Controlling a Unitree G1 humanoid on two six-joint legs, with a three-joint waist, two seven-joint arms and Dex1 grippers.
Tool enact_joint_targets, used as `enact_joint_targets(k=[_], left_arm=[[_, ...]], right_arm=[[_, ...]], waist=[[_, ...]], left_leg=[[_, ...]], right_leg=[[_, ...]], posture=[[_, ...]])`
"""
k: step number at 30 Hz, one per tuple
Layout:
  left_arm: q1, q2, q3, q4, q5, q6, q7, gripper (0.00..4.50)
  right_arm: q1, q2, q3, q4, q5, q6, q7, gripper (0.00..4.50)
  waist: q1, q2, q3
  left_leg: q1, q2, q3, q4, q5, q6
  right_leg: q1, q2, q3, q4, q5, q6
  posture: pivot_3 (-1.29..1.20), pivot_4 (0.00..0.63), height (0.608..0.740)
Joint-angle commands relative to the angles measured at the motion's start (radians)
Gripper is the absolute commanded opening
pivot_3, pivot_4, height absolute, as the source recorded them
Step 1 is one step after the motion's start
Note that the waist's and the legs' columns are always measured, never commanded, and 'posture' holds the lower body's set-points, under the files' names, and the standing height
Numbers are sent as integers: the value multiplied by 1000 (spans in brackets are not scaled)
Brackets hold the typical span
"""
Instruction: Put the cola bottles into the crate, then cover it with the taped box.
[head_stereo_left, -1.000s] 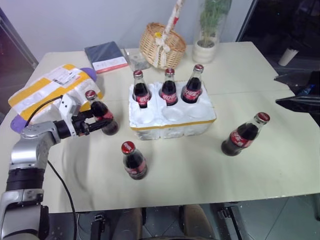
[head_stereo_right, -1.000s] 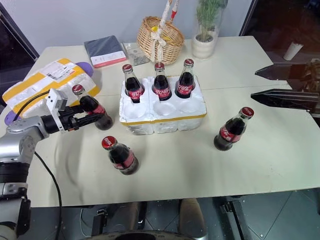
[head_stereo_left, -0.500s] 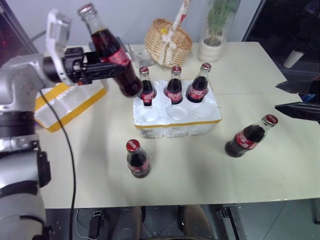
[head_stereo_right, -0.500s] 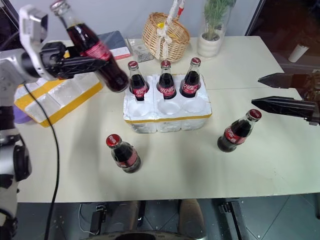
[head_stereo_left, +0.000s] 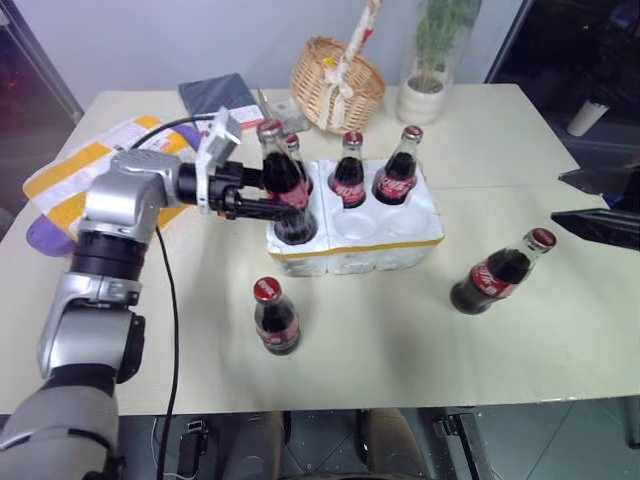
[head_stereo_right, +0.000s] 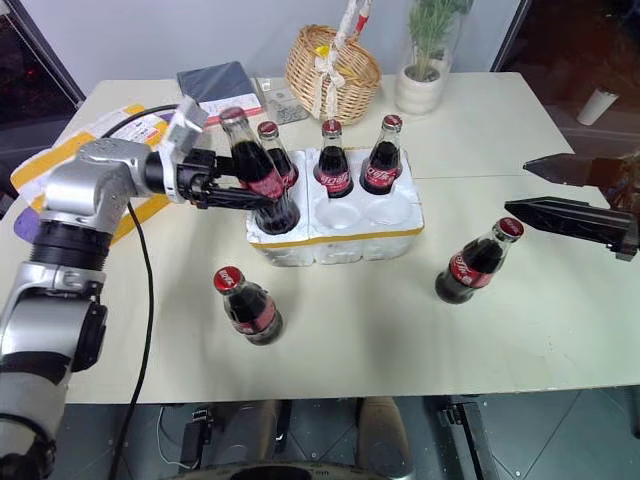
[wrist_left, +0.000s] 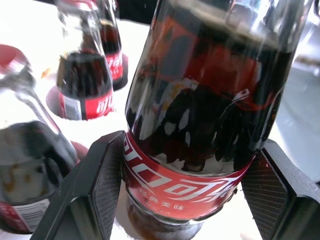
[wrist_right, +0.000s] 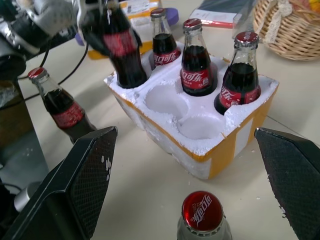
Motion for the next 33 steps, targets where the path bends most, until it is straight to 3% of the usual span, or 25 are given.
enact_joint_targets(k=[1,7,9,11,16,20,27,33], left_arm=[[19,-20,-4,-23,57,-115,44,2789],[90,-53,-6,-35,93,-175,99,2789],[114,-53,4,-44,92,-174,118,3820],[129,-49,16,-55,91,-175,132,4431],[154,21,103,-148,20,-82,143,4431],[191,145,219,-280,-118,93,111,4431],[277,373,388,-450,-324,327,37,4431],[372,486,416,-566,-403,375,-43,4431]], right_arm=[[0,-3,-38,-24,15,-10,-13,4500],[-9,-11,4,-15,-1,-51,-14,4500],[-28,-24,36,9,-8,-71,-7,4500],[-44,-34,62,28,-15,-86,0,4500],[-87,-58,140,82,-37,-120,34,4500],[-136,-73,211,120,-77,-193,74,4500],[-352,-13,361,-92,66,-123,20,4500],[-372,119,439,-303,249,-5,-175,4500]], waist=[[-2,0,0],[0,0,0],[0,0,0],[-1,1,0],[-10,1,0],[-16,1,0],[-28,4,1],[-24,3,2]], left_leg=[[0,0,0,0,0,0],[0,0,0,0,0,0],[1,0,0,1,0,0],[1,0,0,1,0,0],[1,0,0,1,0,0],[1,1,0,0,0,0],[1,1,-1,-1,0,0],[1,1,-1,-1,0,0]], right_leg=[[0,0,0,0,0,0],[0,0,0,0,0,0],[1,0,0,0,0,0],[2,0,0,0,0,0],[1,0,0,0,0,0],[0,0,0,1,0,0],[0,0,0,1,0,0],[1,0,0,0,0,0]], posture=[[0,150,740],[0,150,740],[0,150,740],[0,150,740],[0,150,740],[0,150,740],[0,150,740],[0,150,740]])
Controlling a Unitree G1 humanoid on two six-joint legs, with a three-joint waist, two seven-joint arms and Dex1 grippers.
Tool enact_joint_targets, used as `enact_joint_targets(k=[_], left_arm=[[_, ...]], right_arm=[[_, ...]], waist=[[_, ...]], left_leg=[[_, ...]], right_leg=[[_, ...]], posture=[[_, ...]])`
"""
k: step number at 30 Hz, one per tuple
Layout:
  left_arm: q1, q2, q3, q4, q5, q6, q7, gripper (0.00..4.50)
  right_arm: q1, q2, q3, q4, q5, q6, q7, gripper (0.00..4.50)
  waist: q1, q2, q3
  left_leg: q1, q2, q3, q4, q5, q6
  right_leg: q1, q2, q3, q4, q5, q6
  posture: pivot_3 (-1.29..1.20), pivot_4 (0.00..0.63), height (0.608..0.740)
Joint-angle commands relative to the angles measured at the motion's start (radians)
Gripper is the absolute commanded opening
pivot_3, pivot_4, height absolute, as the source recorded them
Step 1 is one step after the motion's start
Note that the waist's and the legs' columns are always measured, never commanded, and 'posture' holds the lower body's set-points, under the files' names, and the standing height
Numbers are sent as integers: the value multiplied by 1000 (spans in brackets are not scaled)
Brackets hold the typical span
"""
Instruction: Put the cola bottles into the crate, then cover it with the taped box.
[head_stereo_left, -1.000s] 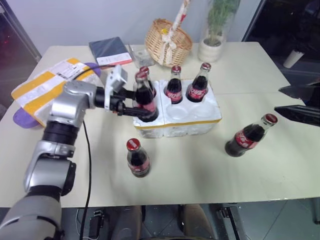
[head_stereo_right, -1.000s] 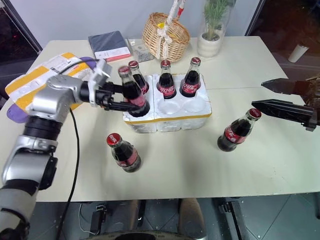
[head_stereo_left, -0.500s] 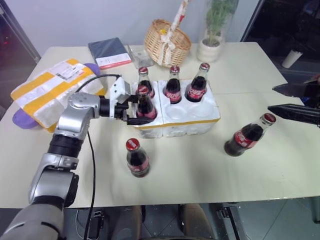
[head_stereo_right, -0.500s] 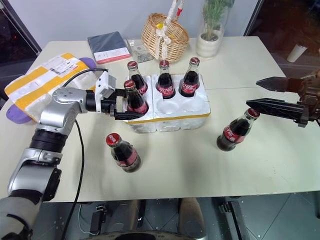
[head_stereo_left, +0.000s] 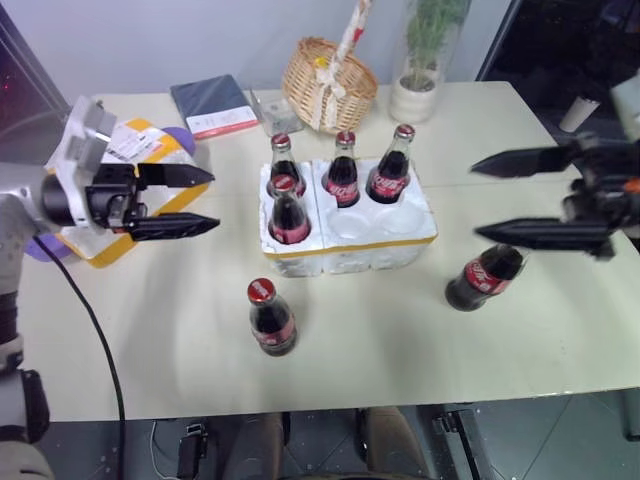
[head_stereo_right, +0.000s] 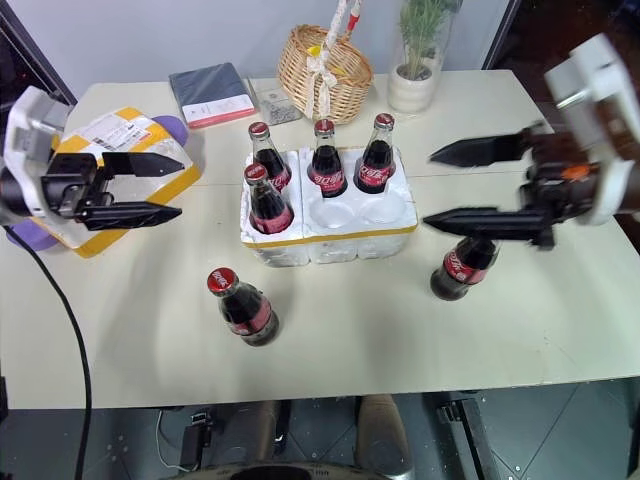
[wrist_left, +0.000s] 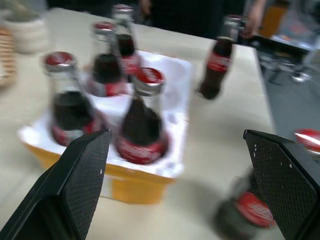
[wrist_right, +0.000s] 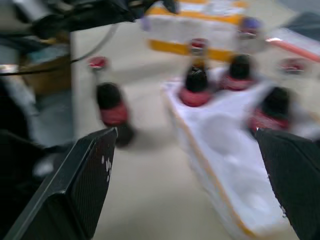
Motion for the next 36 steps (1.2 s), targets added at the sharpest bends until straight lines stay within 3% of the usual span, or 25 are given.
enact_joint_targets(k=[1,9,18,26,36], left_arm=[[28,59,41,-67,-48,9,-49,4431],[22,83,-1,-52,-45,-27,-83,4431],[-28,77,-64,-6,-17,-65,-123,4431],[-22,78,-109,-10,-17,-78,-164,4431],[-17,121,-194,37,-7,-181,-166,4431]], right_arm=[[5,61,27,-119,91,45,-131,4500],[149,166,156,-235,-19,-18,-248,4500],[179,238,274,-313,-67,-34,-311,4500],[249,364,349,-267,-119,-86,-339,4500],[261,534,534,-148,-335,-238,-311,4500]], waist=[[1,0,0],[11,0,0],[21,0,0],[21,-1,0],[18,-1,0]], left_leg=[[0,0,0,0,0,0],[0,0,0,0,0,0],[0,0,0,1,0,0],[0,0,0,1,0,0],[0,1,0,1,0,0]], right_leg=[[-1,0,0,0,0,0],[-1,0,0,0,0,0],[-1,1,0,0,0,0],[0,1,0,0,0,0],[-1,1,0,1,0,-1]], posture=[[0,150,740],[0,150,740],[0,150,740],[0,150,740],[0,150,740]])
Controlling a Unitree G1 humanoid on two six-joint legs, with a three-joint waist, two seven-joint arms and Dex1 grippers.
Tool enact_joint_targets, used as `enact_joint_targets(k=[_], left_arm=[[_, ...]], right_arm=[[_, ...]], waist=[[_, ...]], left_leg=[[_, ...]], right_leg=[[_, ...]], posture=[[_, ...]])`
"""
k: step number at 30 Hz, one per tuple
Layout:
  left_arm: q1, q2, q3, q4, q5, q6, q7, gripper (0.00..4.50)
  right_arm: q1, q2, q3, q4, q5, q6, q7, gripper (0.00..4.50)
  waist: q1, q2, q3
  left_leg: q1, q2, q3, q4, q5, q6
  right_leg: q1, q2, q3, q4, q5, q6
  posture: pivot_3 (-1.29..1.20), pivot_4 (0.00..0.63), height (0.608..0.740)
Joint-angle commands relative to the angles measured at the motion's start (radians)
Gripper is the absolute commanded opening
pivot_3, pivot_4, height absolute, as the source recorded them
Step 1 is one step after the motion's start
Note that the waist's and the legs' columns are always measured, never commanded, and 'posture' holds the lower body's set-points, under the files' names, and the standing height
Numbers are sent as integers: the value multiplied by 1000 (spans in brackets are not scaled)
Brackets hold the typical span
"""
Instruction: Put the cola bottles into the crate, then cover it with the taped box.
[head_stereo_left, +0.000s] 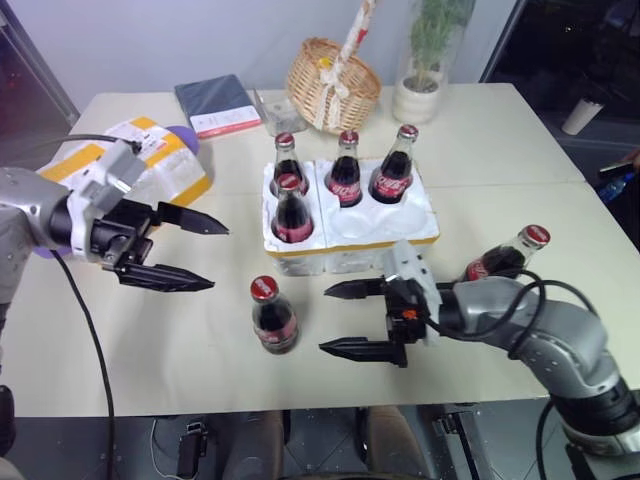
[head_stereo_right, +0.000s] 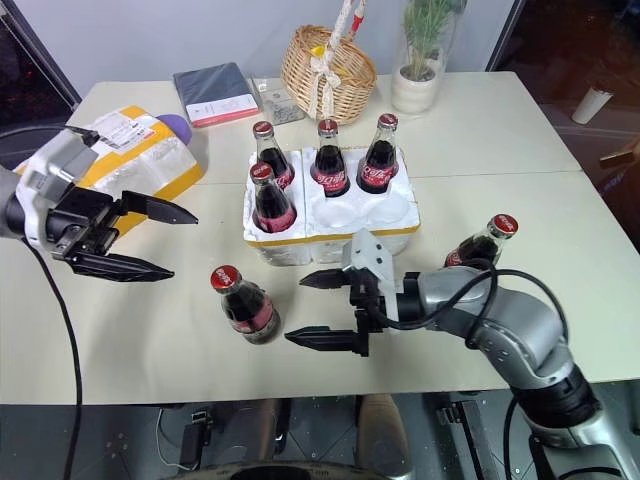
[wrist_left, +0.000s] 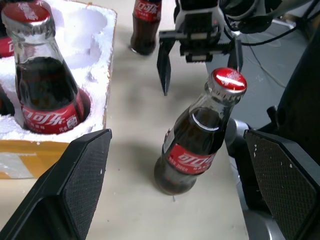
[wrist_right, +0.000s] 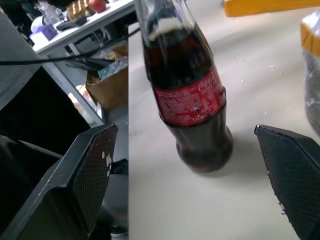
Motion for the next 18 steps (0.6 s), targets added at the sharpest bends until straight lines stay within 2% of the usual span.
enact_joint_targets(k=[1,8,18], left_arm=[[-12,24,-3,7,-3,-29,-4,4431],[-16,48,-1,10,-17,-28,-4,4431],[-14,49,15,8,-2,-27,-4,4431]], right_arm=[[-27,53,50,27,-69,-59,7,4500],[-48,162,135,106,-193,-136,-3,4500],[-86,295,193,175,-227,-130,3,4500]], waist=[[0,0,0],[0,0,0],[-3,0,0]], left_leg=[[0,0,0,0,0,0],[0,0,0,0,0,0],[0,0,-1,0,0,0]], right_leg=[[0,0,0,0,0,0],[0,0,0,0,0,0],[0,1,0,1,0,0]], posture=[[0,150,740],[0,150,740],[0,150,740]])
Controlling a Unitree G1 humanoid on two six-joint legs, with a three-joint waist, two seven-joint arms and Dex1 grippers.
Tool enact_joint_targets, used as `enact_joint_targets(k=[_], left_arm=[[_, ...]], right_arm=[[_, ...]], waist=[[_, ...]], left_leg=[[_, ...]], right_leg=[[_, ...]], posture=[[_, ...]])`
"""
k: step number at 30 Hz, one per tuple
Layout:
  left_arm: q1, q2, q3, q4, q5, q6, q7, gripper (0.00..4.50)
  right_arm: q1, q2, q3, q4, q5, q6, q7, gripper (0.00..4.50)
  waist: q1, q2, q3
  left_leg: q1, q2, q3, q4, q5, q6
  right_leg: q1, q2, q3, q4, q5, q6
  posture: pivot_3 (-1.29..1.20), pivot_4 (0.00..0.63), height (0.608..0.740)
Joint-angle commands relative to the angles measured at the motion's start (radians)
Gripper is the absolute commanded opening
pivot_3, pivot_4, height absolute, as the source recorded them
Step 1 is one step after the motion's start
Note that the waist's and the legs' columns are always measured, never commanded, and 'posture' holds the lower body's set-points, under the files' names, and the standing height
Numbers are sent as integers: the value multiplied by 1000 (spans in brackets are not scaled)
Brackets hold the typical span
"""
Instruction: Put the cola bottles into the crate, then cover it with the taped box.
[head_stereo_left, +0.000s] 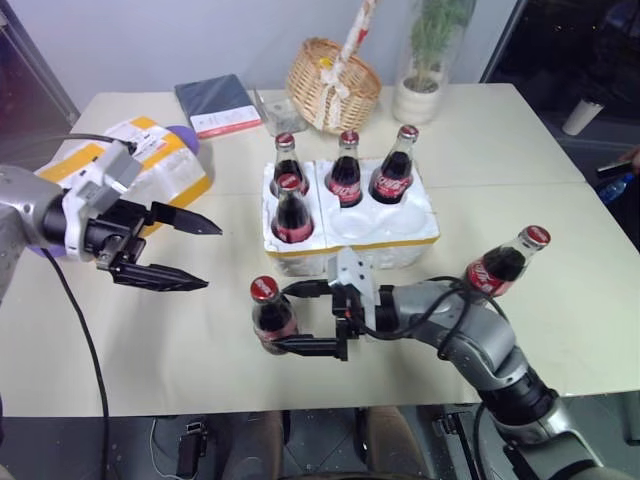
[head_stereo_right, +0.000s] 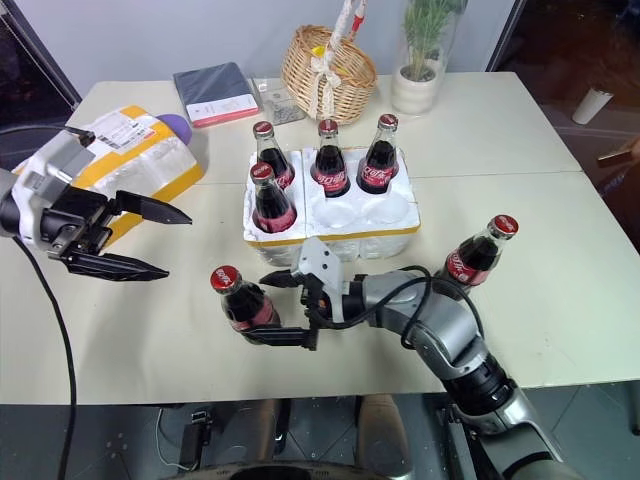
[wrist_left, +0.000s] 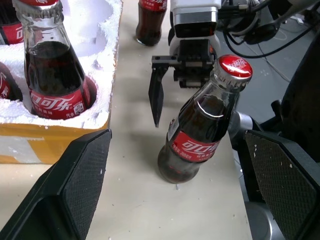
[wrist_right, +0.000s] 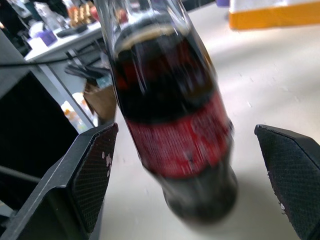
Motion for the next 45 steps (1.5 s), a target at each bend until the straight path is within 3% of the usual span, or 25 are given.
enact_joint_targets(k=[1,3,8,15,20,26,28,34,39,45], left_arm=[[-13,18,36,-9,1,-9,-4,4431],[-14,14,39,-9,5,-10,-4,4431],[-25,-8,40,3,20,-15,-3,4500],[-55,-52,31,25,44,-20,0,4500],[-80,-91,21,44,62,-27,1,4500],[-105,-136,18,79,93,-59,0,4500],[-107,-146,20,85,99,-64,-2,4500],[-108,-166,29,89,107,-76,5,4500],[-108,-169,60,95,104,-76,36,4500],[-95,-162,101,85,101,-68,86,4500]], right_arm=[[-17,32,12,11,-6,-5,7,4500],[-18,41,9,19,-3,2,12,4500],[-14,33,-35,-11,56,53,33,2840],[-33,5,-166,-63,152,144,0,2840],[-133,-77,-433,-121,444,324,-89,2840],[-333,-180,-616,-19,663,430,-229,2840],[-379,-196,-623,11,645,425,-263,2840],[-463,-201,-532,177,374,286,-309,2840],[-407,-224,-406,225,174,146,-210,2840],[-353,-186,-366,219,119,115,-162,2840]], waist=[[0,0,0],[3,0,0],[3,0,0],[4,0,0],[6,0,0],[0,0,0],[0,0,0],[2,0,0],[2,0,0],[-7,0,0]], left_leg=[[0,0,0,0,0,0],[0,0,0,0,0,0],[0,0,0,0,0,0],[0,0,0,0,0,0],[-1,0,0,1,0,0],[0,0,0,-1,0,0],[0,0,0,-1,0,0],[-1,0,0,-1,0,0],[-2,0,0,-1,0,0],[-3,0,0,-1,0,0]], right_leg=[[0,0,0,0,0,0],[0,0,0,0,0,0],[0,0,0,1,0,0],[0,0,0,1,0,0],[0,0,0,1,0,0],[-1,0,0,1,0,0],[-1,0,0,1,0,0],[-1,0,0,1,0,0],[-3,0,0,1,0,0],[-4,0,0,2,0,0]], posture=[[0,150,740],[0,150,740],[0,150,740],[0,150,740],[0,150,740],[0,150,740],[0,150,740],[0,150,740],[0,150,740],[0,150,740]])
